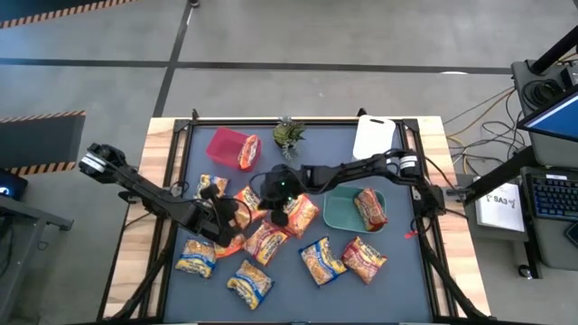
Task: Sort Maruchan noodles
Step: Put the orange noodle pack into the red bin
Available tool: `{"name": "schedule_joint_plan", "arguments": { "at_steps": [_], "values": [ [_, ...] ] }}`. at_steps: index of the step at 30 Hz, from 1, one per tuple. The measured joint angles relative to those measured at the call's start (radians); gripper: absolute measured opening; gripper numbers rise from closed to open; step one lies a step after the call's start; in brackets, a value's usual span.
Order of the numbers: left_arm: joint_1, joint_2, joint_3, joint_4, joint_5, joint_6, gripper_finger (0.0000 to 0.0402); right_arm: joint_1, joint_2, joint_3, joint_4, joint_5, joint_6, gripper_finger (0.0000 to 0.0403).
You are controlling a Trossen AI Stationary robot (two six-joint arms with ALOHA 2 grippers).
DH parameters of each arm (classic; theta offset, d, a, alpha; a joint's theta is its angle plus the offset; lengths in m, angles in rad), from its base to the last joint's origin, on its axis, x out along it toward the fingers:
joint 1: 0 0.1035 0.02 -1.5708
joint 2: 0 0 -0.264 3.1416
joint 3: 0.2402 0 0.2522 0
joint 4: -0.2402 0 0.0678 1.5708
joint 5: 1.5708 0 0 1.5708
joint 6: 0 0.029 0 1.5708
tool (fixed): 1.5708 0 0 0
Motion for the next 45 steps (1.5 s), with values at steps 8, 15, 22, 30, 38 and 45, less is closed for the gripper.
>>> {"name": "schedule_joint_plan", "arguments": {
  "at_steps": [8,15,22,30,38,45],
  "values": [
    [-0.002,0.0,-0.019,0.001,0.058,-0.009,0.0,-0.061,-0.004,0.0,-0.016,-0.014,0.215,0.0052],
    [-0.002,-0.001,-0.027,0.007,0.062,-0.026,0.0,-0.086,-0.004,-0.001,-0.055,-0.024,0.317,0.0164],
    [-0.003,-0.006,-0.029,0.008,0.074,-0.053,0.0,-0.084,-0.004,-0.001,-0.049,-0.024,0.32,0.0267],
    [-0.005,-0.022,0.032,0.001,0.157,0.021,0.0,-0.085,-0.004,-0.001,-0.043,-0.024,0.31,0.031],
    [-0.01,0.004,-0.022,0.018,0.19,-0.054,0.0,-0.079,0.024,-0.001,-0.009,-0.024,0.338,0.0302],
    [-0.013,0.026,-0.078,0.087,0.182,-0.095,0.0,-0.084,0.075,-0.002,0.035,-0.024,0.39,0.0309]
  ]
}}
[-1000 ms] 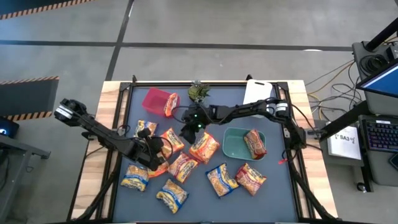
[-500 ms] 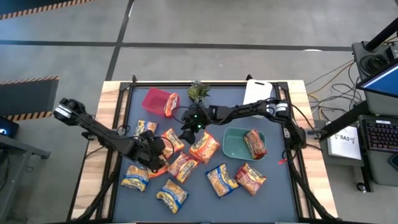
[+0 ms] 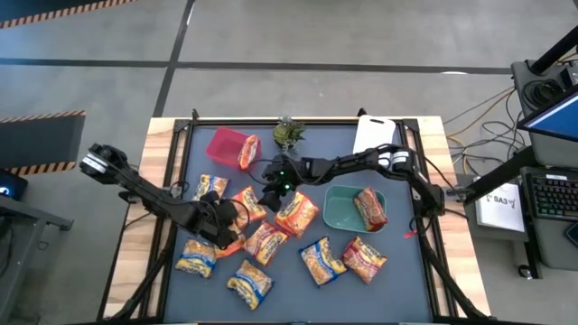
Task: Sort Maruchan noodles
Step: Put the orange noodle pack into the red bin
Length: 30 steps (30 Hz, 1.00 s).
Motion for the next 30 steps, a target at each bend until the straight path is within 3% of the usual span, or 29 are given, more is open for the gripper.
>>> {"name": "schedule_joint_plan", "arguments": {
  "at_steps": [21,30],
  "values": [
    [-0.03,0.004,-0.075,0.075,-0.025,-0.104,0.0,0.0,0.1,0.096,0.003,-0.007,0.021,0.0304],
    [-0.034,0.006,-0.079,0.093,-0.043,-0.1,0.0,-0.002,0.186,0.207,0.013,-0.176,0.008,0.0302]
  ]
}}
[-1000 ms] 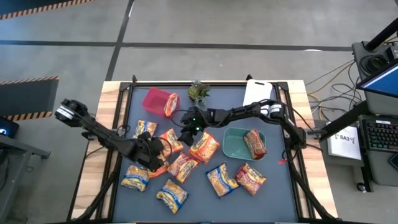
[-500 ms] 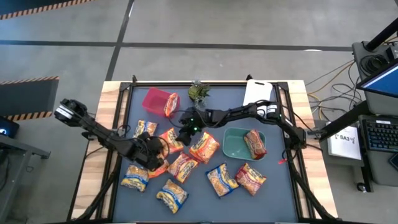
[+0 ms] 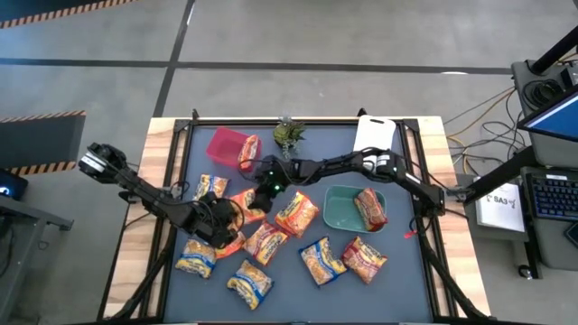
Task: Sort Maruchan noodles
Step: Put the orange noodle pack into the red bin
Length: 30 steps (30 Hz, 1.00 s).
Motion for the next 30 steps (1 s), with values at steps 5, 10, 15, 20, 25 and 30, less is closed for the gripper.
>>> {"name": "schedule_joint_plan", "arguments": {
  "at_steps": [5,10,15,20,25,30],
  "values": [
    [-0.003,0.002,-0.002,0.017,-0.014,0.012,0.0,0.002,0.036,0.057,0.006,-0.057,-0.031,0.0294],
    [-0.004,0.002,-0.002,0.024,-0.021,0.012,0.0,0.002,0.037,0.064,0.006,-0.074,-0.045,0.028],
    [-0.005,0.002,-0.002,0.033,-0.037,0.015,0.0,0.002,0.037,0.064,0.013,-0.079,-0.034,0.0242],
    [-0.005,0.002,-0.002,0.04,-0.041,0.016,0.0,0.002,0.037,0.065,0.016,-0.093,-0.035,0.0203],
    [-0.005,0.002,-0.002,0.048,-0.042,0.016,0.0,0.002,0.035,0.065,0.015,-0.093,-0.034,0.0179],
    [-0.003,0.002,0.018,0.033,-0.04,0.034,0.0,0.002,0.033,0.065,0.014,-0.093,-0.036,0.0172]
  ]
}}
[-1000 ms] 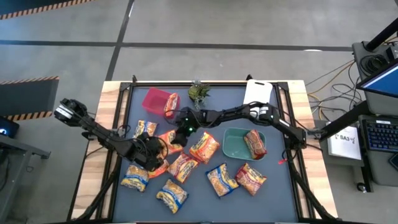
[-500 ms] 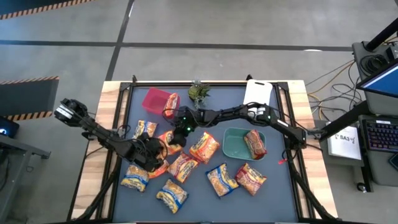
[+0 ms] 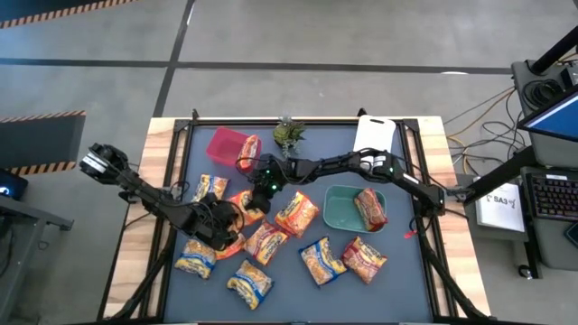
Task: Sort Maruchan noodles
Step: Put the orange noodle pack into the red bin
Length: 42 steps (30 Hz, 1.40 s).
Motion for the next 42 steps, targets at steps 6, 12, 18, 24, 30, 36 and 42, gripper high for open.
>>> {"name": "schedule_joint_plan", "arguments": {
  "at_steps": [6,12,18,24,30,36,42],
  "values": [
    [-0.001,0.002,0.082,-0.15,0.035,0.025,0.0,-0.003,-0.002,0.0,0.001,-0.001,-0.03,0.017],
    [-0.002,0.0,0.15,-0.274,0.029,0.07,0.0,-0.003,-0.006,0.0,0.0,-0.001,-0.055,0.0156],
    [-0.002,-0.043,0.155,-0.298,0.029,0.078,0.0,-0.003,-0.006,0.0,0.0,0.001,-0.058,0.0138],
    [-0.003,-0.183,0.16,-0.294,0.073,0.152,0.0,-0.002,-0.007,0.0,0.0,0.002,-0.095,0.0137],
    [-0.003,-0.352,0.14,-0.307,0.046,0.175,0.0,0.005,-0.009,0.0,0.002,0.007,-0.142,0.0137],
    [-0.003,-0.463,0.115,-0.308,0.018,0.165,0.0034,0.026,-0.009,0.0,0.008,0.011,-0.207,0.0129],
    [-0.002,-0.49,0.072,-0.286,-0.03,0.123,0.0114,0.047,-0.016,0.0,0.009,0.014,-0.265,0.0123]
  ]
}}
